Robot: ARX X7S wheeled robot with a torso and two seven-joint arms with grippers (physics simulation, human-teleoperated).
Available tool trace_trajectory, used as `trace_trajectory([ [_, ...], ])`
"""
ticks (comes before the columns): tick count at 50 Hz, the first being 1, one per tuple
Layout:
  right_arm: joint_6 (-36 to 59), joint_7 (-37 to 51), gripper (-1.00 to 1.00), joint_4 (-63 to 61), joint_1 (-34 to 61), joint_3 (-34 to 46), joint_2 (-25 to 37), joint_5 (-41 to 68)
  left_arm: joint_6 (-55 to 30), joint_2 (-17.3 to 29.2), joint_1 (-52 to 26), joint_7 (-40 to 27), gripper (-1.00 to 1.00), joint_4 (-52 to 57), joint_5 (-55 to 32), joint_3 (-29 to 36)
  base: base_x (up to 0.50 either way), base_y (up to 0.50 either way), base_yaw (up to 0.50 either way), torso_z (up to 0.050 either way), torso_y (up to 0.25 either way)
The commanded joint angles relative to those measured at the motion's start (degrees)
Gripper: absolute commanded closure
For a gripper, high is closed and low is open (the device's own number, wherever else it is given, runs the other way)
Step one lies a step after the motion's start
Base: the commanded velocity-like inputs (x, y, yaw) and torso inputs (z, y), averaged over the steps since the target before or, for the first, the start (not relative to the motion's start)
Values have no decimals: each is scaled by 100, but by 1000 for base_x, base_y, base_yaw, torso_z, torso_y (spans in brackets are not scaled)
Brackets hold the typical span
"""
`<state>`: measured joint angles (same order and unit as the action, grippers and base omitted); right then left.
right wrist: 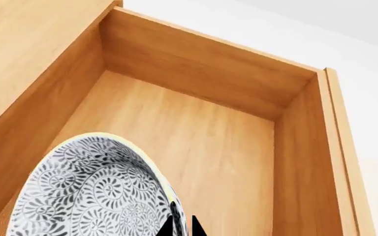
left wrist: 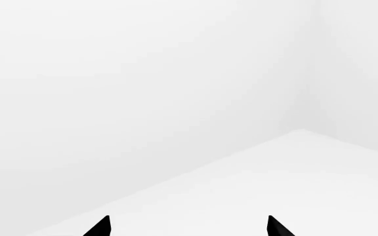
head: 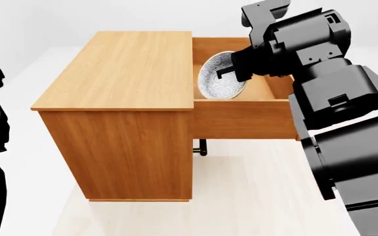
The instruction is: Open the top drawer of the cabinet and put the bowl in it.
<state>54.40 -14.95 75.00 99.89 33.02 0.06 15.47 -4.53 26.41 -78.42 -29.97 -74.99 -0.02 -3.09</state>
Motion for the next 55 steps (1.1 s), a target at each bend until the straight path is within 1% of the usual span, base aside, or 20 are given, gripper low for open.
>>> trace_trajectory([
  [1, 29, 71, 100, -1, -54, -335, -4, -376, 9, 1, -1, 19, -100, 0, 0, -12, 0, 0, 0, 0, 0],
  [17, 32, 13, 100, -1, -226, -1366, 5, -1277, 32, 0, -1, 31, -100, 0, 0, -23, 0, 0, 0, 1, 0],
  [18, 40, -6, -100, -1, -221, -1410, 6, -1302, 29, 1, -3, 35, -100, 0, 1, -22, 0, 0, 0, 0, 0],
  [26, -14, -23, -100, -1, -118, -1623, 32, -1449, 38, 2, 2, 39, -100, 0, -1, -27, 0, 0, 0, 0, 0],
  [30, -352, 137, -100, -1, -34, -1691, 64, -1511, 44, 2, 5, 40, -100, 0, -2, -35, 0, 0, 0, 0, 0],
  [33, -820, 365, -100, -1, 51, -1679, 94, -1552, 44, 2, 7, 42, -100, 0, 1, -37, 0, 0, 0, 0, 0],
  [38, -2132, 1053, -100, -1, 386, -1582, 169, -1609, 53, 2, 7, 32, -100, 0, 1, -40, 0, 0, 0, 0, 0],
  [42, -2776, 1187, -100, -1, 683, -1340, 215, -1655, 49, 1, 8, 32, -100, 0, 1, -44, 0, 0, 0, 0, 0],
  [45, -2915, 1204, -100, -1, 922, -1187, 259, -1655, 35, 2, 4, 38, -100, 0, 4, -39, 0, 0, 0, 0, 0],
  [55, -2719, 897, -100, -2, 1681, -1043, 478, -1586, 15, 7, -15, 30, -100, 0, 2, -35, 0, 0, 0, 0, 0],
])
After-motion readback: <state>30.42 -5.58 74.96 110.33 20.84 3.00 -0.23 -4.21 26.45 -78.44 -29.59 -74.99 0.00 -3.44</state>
